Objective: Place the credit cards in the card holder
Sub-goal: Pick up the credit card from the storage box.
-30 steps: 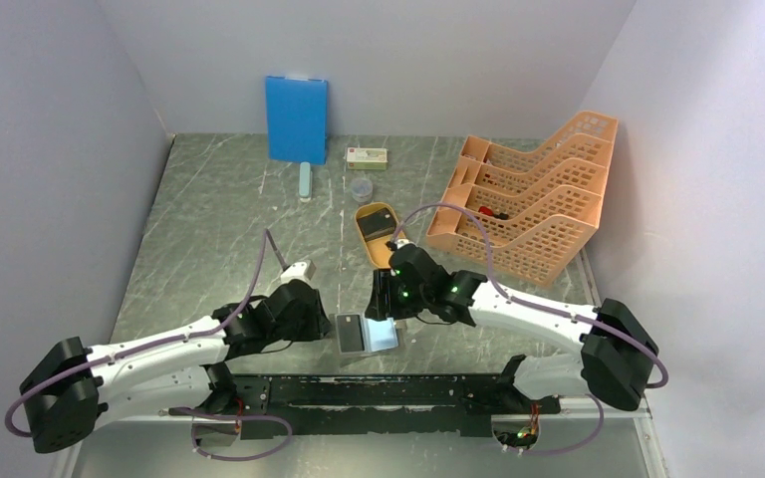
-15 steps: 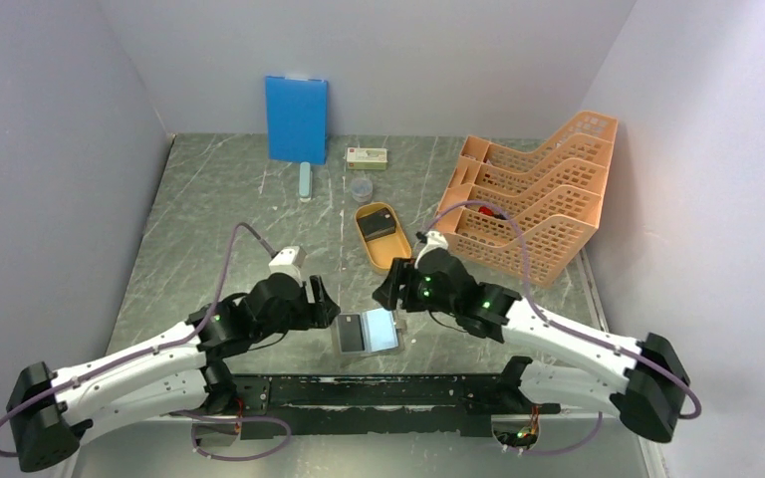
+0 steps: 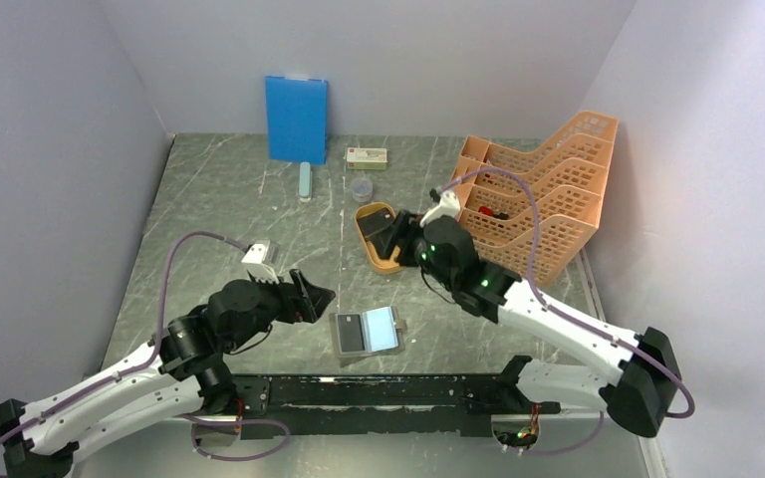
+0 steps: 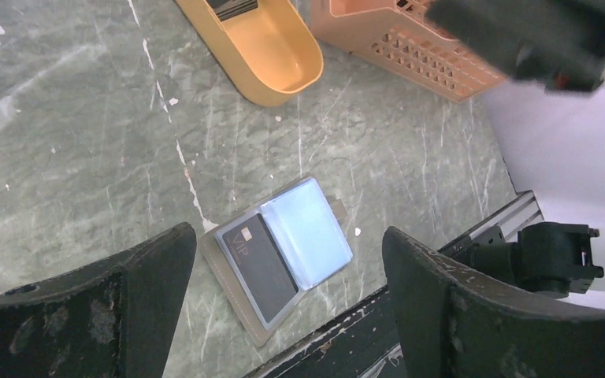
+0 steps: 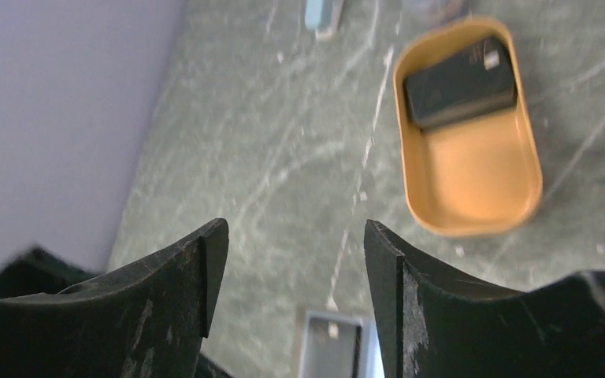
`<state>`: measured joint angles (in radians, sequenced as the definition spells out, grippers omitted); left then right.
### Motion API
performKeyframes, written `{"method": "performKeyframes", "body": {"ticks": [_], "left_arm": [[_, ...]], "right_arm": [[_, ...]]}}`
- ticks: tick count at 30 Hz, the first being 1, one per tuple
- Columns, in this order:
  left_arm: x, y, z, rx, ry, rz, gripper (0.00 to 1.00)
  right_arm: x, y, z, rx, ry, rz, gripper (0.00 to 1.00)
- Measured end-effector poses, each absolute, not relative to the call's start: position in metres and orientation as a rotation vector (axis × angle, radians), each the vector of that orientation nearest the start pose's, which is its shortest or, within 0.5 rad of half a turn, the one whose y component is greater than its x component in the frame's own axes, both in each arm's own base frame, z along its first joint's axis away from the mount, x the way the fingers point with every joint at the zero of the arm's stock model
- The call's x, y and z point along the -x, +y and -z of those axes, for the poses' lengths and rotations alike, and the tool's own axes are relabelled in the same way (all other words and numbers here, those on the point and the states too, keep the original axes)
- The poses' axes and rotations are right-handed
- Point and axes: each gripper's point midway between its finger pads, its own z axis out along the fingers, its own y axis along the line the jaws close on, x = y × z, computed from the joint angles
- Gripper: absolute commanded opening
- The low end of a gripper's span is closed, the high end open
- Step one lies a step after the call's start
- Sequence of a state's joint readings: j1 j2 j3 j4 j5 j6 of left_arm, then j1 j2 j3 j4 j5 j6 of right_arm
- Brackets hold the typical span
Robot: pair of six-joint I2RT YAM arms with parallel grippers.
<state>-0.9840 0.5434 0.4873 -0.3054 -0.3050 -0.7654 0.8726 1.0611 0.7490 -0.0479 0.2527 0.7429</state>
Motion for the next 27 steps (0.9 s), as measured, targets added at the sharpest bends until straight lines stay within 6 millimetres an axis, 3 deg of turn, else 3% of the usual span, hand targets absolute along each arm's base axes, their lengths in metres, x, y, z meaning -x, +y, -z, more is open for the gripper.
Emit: {"method": "performKeyframes", "body": {"ticks": [5,11,14,21,27], "left_arm": [[-0.166,-0.203,-0.183,-0.047,2.019,0.838,0.94],[-0.161,-0.206,-0.186,-0.092,2.018,0.864,0.93],[-0.160,-0.207,-0.185,-0.112,2.018,0.859,0.92],[-0.161,-0.207,-0.180,-0.134,2.034,0.833,0.90],[-0.161,-0.205,-0.178,-0.133,2.039,0.823,0.90]], "right_arm": [[-0.300,0.270,-0.250,-0.181,1.902,-0.809,0.66],[-0.332,0.260,-0.252,-0.343,1.847,-0.831,0.66],[-0.342,0.262,-0.240,-0.391,1.857,-0.828,0.65],[-0.375,0.251,-0.193,-0.491,1.920,-0.761,0.62],[-0.388,0.262,-0.171,-0.523,1.944,-0.794,0.61]]}}
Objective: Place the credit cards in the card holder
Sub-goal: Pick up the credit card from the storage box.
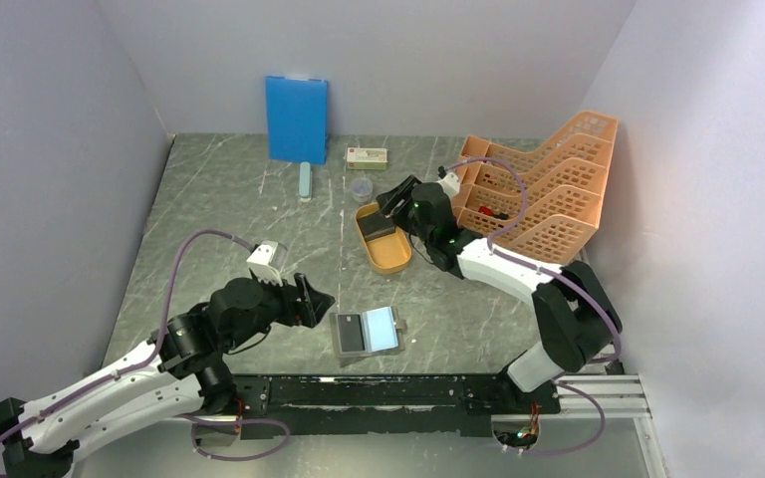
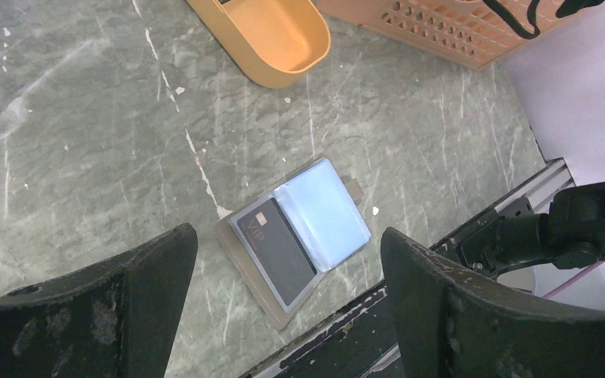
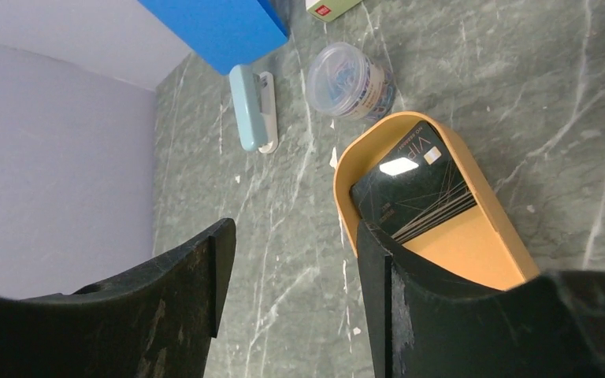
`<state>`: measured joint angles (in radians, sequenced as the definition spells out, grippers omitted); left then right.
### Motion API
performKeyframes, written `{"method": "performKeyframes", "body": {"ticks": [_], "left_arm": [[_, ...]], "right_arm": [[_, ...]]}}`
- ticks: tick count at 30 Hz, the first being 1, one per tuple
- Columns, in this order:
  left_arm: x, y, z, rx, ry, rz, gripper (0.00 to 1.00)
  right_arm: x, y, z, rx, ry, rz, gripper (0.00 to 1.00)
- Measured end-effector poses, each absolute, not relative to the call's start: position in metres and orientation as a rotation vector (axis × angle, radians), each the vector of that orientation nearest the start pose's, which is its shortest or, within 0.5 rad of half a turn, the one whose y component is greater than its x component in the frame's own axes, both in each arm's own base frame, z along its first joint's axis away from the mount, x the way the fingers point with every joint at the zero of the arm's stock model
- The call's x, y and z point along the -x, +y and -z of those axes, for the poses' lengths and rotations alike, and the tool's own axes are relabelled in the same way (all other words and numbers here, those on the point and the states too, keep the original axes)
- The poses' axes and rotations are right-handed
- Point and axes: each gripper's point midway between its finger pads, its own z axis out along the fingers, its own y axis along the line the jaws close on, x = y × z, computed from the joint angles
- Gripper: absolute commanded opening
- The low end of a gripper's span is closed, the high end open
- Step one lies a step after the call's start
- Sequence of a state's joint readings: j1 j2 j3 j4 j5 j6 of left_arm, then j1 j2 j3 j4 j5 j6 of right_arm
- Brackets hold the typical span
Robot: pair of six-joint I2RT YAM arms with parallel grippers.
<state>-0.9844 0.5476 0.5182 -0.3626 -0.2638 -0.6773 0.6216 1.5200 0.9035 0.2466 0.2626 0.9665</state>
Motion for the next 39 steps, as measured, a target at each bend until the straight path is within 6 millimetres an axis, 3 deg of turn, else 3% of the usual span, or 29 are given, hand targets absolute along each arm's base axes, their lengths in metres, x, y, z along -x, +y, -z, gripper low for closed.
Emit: {"method": "performKeyframes", "body": {"ticks": [12,24,35,39], "left_arm": [[-0.163,-0.200,-0.170,-0.073,2.070,0.797,0.89],[-0.160,-0.194,-0.156,-0.015,2.105,0.786,0.89],[-0.160,-0.194,-0.149,-0.002,2.131,0.773,0.89],[-0.160,-0.194,-0.148,0.001,2.134,0.772,0.89]], "right_arm": [[-0.398,0.286,-0.119,-0.746,2.038,-0.871,0.58],[-0.399,0.284,-0.071,-0.993,2.078,-0.801,0.57],[-0.411,0.288,-0.066,-1.025,2.072,-0.755,0.52],[-0.411,0.290,-0.060,-1.025,2.081,-0.742,0.55]]}}
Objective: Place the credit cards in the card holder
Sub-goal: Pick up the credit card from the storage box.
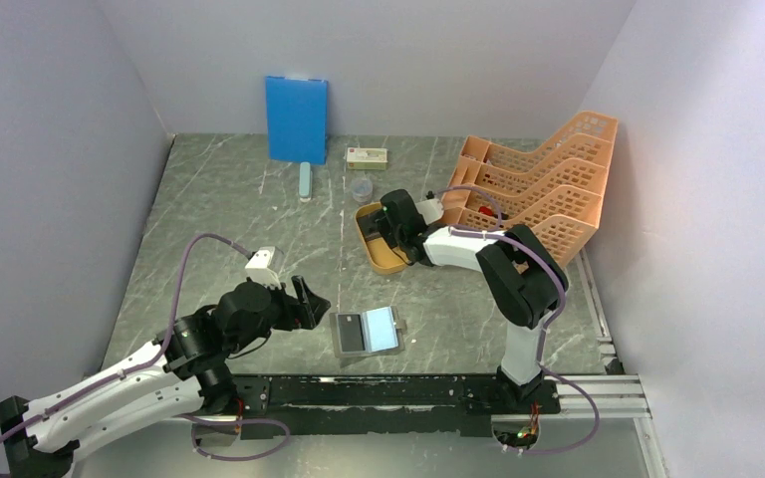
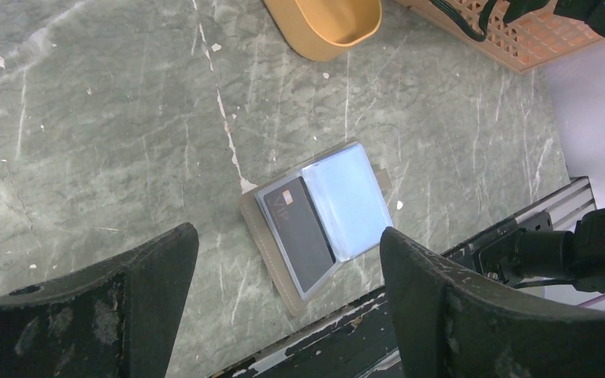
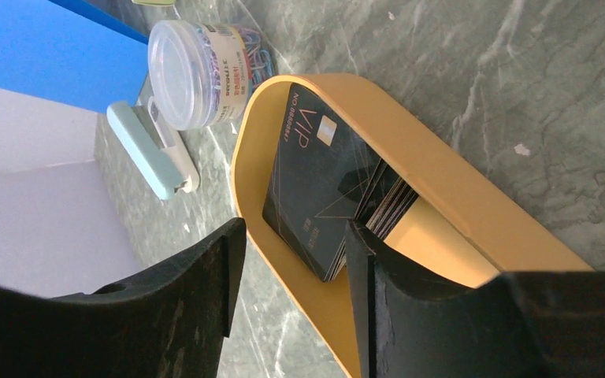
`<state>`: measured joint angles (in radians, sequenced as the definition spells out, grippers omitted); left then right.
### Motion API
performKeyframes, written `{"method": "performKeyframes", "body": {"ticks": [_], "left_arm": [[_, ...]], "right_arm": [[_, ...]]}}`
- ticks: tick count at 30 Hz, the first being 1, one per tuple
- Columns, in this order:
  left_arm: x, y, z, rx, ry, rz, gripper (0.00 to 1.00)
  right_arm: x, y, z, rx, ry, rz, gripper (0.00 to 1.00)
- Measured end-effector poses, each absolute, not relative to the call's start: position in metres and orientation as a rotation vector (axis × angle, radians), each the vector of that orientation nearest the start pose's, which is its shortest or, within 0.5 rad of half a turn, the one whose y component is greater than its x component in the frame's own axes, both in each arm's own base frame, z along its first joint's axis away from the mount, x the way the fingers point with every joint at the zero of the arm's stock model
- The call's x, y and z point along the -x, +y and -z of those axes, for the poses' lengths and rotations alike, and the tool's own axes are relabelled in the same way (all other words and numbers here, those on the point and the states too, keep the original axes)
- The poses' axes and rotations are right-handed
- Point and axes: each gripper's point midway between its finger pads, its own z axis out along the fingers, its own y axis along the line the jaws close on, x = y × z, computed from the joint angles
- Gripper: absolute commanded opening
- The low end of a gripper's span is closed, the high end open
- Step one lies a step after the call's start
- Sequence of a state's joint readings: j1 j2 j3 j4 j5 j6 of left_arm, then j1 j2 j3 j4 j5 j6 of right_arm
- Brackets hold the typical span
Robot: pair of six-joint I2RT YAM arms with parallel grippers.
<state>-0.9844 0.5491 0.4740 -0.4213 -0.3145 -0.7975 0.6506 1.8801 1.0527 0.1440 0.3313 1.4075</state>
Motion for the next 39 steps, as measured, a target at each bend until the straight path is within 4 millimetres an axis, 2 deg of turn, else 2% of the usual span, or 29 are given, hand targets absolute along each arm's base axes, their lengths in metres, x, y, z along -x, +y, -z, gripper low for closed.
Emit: {"method": "performKeyframes", "body": {"ticks": [10,16,23,32,39], "left_arm": [[-0.159,-0.193,-0.145,0.006,2.146,0.766,0.89],[-0.159,-0.193,-0.145,0.011,2.146,0.769,0.89],[-0.157,-0.191,-0.141,0.012,2.155,0.763,0.89],[-0.158,-0.192,-0.133,0.005,2.182,0.736,0.89],[-0.158,-0.192,-0.133,0.005,2.185,0.735,0.88]], "right_arm": [[-0.408,0.296,-0.061,-1.008,2.091,-0.732,0.58],[-0.397,0.289,-0.060,-0.982,2.116,-0.686,0.58],[-0.390,0.284,-0.075,-0.968,2.101,-0.701,0.57],[-0.388,0.282,-0.050,-0.974,2.158,-0.628,0.56],[-0.398,0.290,-0.046,-0.978,2.161,-0.622,0.57]]}}
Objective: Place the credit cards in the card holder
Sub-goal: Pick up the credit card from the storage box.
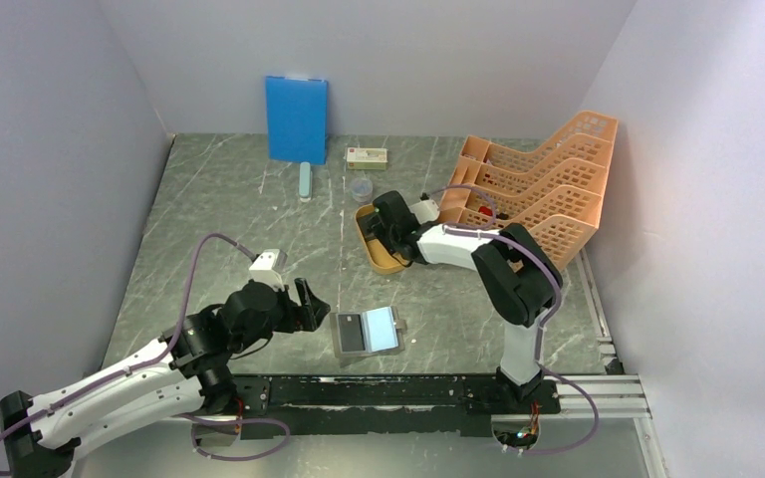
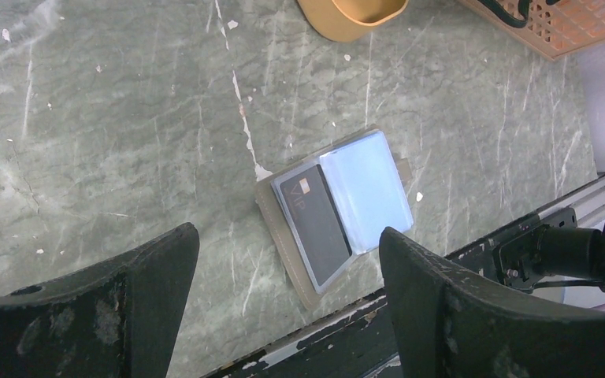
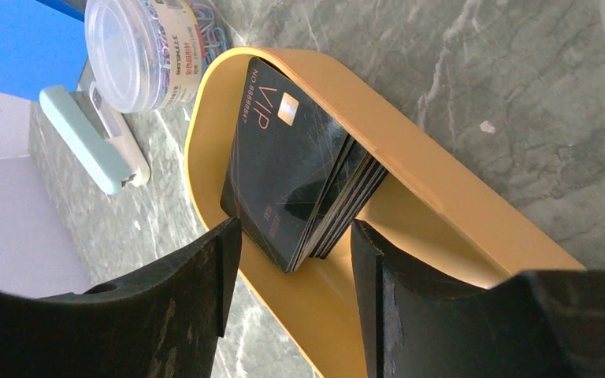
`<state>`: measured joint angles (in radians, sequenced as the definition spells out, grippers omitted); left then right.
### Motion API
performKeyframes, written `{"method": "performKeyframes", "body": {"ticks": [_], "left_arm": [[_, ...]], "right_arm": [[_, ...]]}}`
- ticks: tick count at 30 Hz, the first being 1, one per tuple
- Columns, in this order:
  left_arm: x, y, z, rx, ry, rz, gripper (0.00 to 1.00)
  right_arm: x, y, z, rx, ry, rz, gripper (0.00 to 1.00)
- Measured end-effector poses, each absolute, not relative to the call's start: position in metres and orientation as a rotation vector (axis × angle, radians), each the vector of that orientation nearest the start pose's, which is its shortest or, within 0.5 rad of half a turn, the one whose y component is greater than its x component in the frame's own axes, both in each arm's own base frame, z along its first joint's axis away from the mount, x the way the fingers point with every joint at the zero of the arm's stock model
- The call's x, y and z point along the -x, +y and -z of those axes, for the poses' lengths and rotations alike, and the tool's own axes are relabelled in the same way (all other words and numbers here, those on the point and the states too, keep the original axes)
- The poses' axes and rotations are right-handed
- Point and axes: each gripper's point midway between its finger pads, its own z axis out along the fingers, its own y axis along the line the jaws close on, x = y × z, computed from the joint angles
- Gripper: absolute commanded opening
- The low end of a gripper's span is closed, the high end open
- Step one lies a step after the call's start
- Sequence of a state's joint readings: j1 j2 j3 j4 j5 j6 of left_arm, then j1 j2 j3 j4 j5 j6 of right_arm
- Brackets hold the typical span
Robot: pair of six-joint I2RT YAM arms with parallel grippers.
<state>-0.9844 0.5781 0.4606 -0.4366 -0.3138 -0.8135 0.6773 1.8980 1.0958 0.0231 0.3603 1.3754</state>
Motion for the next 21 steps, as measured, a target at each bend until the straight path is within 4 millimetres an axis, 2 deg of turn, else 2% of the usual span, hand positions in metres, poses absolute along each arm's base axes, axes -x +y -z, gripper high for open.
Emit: {"method": "performKeyframes", "body": {"ticks": [9,21], "left_arm": [[-0.158,-0.192,-0.134,0.013,2.183,0.741,0.89],[-0.158,-0.192,-0.134,0.021,2.185,0.744,0.88]], "right_arm": [[-0.401,0.292,-0.034,-0.982,2.188,-0.579,0.46],[-0.401,0.292,-0.035,-0.989,2.169,-0.604,0.32]]}}
